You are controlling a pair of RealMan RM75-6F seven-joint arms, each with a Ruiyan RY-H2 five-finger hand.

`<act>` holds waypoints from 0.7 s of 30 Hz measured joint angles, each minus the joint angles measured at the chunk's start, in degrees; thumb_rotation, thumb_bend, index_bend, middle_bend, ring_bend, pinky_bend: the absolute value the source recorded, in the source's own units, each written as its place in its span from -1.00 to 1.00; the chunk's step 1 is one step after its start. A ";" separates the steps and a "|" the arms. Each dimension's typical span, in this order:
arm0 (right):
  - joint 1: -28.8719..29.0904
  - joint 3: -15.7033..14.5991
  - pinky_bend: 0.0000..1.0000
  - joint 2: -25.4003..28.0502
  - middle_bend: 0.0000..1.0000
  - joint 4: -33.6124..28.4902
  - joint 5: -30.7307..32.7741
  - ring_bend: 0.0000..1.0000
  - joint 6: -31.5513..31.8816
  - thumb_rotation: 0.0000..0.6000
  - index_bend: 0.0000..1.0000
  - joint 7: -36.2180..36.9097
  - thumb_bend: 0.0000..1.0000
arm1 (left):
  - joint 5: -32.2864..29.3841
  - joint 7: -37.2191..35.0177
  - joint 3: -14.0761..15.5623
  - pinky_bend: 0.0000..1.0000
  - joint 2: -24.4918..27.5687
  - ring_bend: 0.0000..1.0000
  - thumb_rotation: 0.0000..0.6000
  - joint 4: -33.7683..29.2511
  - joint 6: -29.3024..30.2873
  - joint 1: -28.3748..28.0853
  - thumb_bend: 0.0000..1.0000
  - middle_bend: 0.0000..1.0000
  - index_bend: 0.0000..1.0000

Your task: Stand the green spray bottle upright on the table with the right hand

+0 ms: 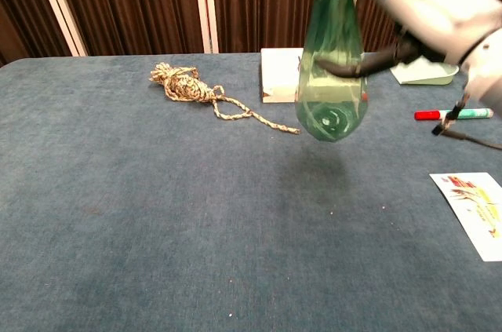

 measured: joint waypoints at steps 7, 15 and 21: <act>-0.79 3.11 -1.00 1.78 -0.96 -3.50 9.29 -1.00 -3.51 1.00 0.78 11.32 1.00 | 0.16 0.05 0.09 -0.90 -0.07 -1.00 1.00 0.12 -0.11 -0.07 -0.84 -1.00 -1.00; -2.16 3.27 -1.00 1.70 -0.98 -3.42 11.95 -1.00 -6.18 1.00 0.76 23.20 1.00 | -0.02 -0.13 0.02 -0.90 -0.06 -1.00 1.00 0.21 -0.35 -0.21 -0.84 -1.00 -1.00; -3.02 1.71 -1.00 -0.53 -0.98 0.48 10.49 -1.00 -5.34 1.00 0.76 27.08 1.00 | 0.02 -0.13 0.16 -0.90 -0.10 -1.00 1.00 0.31 -0.53 -0.24 -0.84 -1.00 -1.00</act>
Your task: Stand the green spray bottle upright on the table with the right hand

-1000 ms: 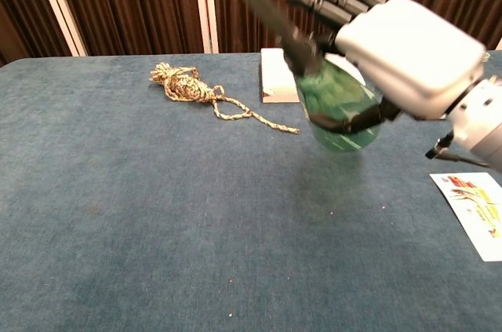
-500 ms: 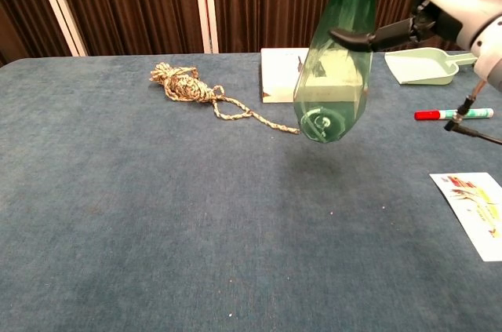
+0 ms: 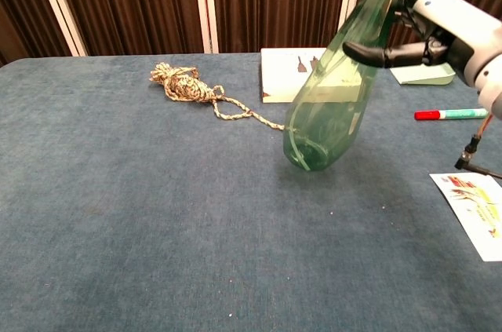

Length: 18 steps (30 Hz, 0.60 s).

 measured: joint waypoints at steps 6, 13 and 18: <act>-0.45 -2.07 -1.00 -2.32 -0.99 5.37 -3.76 -1.00 2.47 1.00 0.75 1.51 1.00 | 0.22 0.55 0.14 -0.90 -0.12 -1.00 1.00 -0.12 -0.06 -0.04 -0.83 -1.00 -1.00; -0.80 -4.52 -1.00 -5.80 -0.94 12.60 -7.52 -1.00 5.10 1.00 0.66 4.22 1.00 | 0.33 0.74 0.33 -0.90 -0.12 -1.00 1.00 -0.25 -0.17 -0.02 -0.80 -1.00 -1.00; -0.84 -5.25 -1.00 -6.13 -1.00 14.43 -7.91 -1.00 4.71 1.00 0.42 4.47 1.00 | 0.37 0.71 0.39 -0.90 0.03 -1.00 1.00 -0.34 -0.12 0.02 -0.80 -1.00 -1.00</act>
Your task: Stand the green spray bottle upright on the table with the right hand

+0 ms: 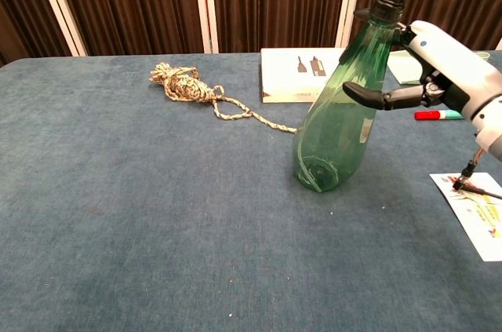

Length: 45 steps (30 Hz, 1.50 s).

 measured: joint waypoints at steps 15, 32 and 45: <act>0.26 -0.81 -1.00 2.47 -1.00 -2.21 -0.70 -1.00 -1.43 1.00 -0.88 -2.36 -0.40 | 0.58 -0.01 0.32 -0.90 0.05 -1.00 1.00 -0.08 0.21 0.08 -0.79 -1.00 -1.00; -0.37 -1.52 -1.00 4.89 -1.00 -5.86 -1.86 -1.00 -0.69 1.00 -1.00 -9.21 -0.77 | 0.36 -0.18 0.32 -0.90 -0.10 -1.00 1.00 0.09 -0.33 -0.11 -0.78 -1.00 -1.00; -1.90 -2.84 -1.00 7.46 -1.00 -10.85 -4.10 -1.00 1.85 1.00 -1.00 -11.97 -0.79 | 1.39 -0.35 0.42 -0.90 -0.05 -1.00 1.00 -0.04 0.95 0.17 -0.79 -1.00 -1.00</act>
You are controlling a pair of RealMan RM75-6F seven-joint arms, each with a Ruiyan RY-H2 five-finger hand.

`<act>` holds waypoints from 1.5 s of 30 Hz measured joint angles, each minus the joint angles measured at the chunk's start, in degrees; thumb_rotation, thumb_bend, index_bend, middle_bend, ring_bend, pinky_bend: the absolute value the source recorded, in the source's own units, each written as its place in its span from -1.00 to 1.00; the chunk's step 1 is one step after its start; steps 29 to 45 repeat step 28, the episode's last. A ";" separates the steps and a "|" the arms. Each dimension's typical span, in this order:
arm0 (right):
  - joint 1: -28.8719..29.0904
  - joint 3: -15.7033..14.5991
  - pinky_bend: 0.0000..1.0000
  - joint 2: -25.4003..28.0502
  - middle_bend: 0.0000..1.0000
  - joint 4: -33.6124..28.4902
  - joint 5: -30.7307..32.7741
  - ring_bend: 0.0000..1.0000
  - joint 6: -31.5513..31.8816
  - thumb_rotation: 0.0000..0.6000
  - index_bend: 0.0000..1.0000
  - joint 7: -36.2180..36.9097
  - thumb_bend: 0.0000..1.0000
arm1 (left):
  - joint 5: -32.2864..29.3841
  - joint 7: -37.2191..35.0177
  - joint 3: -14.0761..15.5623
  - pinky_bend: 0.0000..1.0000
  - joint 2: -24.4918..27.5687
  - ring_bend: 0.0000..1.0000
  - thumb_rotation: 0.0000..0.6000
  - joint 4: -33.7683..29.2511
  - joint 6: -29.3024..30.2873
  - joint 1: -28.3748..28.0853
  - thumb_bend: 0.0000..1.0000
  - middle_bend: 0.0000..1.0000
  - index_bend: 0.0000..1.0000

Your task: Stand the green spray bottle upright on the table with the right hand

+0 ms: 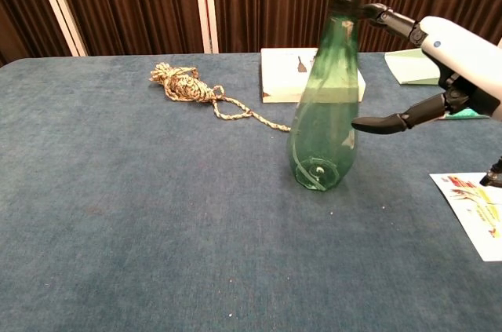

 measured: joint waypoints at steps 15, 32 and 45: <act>-4.92 -2.54 -1.00 11.65 -1.00 -5.33 0.80 -1.00 1.83 1.00 -1.00 -7.21 -0.64 | 0.43 -0.29 -0.10 -0.90 0.24 -1.00 1.00 0.18 2.09 0.86 -0.79 -1.00 -1.00; -20.12 -5.89 -1.00 20.32 -1.00 -14.26 11.71 -1.00 12.47 1.00 -1.00 -25.14 -0.58 | 1.33 0.10 0.02 -0.90 -0.09 -1.00 1.00 0.44 4.02 1.85 -0.80 -1.00 -1.00; -20.12 -5.89 -1.00 20.32 -1.00 -14.26 11.71 -1.00 12.47 1.00 -1.00 -25.14 -0.58 | 1.33 0.10 0.02 -0.90 -0.09 -1.00 1.00 0.44 4.02 1.85 -0.80 -1.00 -1.00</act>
